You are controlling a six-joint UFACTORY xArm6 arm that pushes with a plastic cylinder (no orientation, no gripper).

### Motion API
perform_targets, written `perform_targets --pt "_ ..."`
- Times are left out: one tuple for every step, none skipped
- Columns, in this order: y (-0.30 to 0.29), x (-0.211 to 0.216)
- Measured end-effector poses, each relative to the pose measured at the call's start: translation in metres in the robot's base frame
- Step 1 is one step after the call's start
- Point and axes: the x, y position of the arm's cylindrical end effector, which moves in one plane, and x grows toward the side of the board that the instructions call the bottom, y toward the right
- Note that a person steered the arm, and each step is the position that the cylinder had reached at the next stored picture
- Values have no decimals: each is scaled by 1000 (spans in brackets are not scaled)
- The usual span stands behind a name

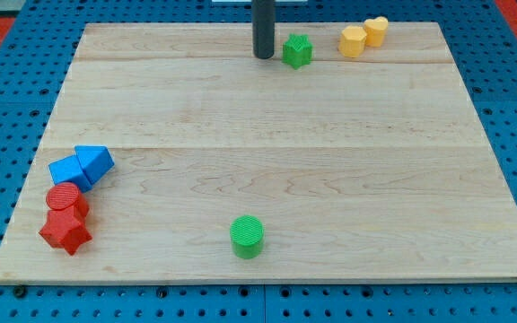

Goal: Push the green circle diagonally bottom left to the green star

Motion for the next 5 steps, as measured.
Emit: perform_targets --pt "43 0" --pt "42 12" --pt "36 101" --pt "76 193" --pt "72 286"
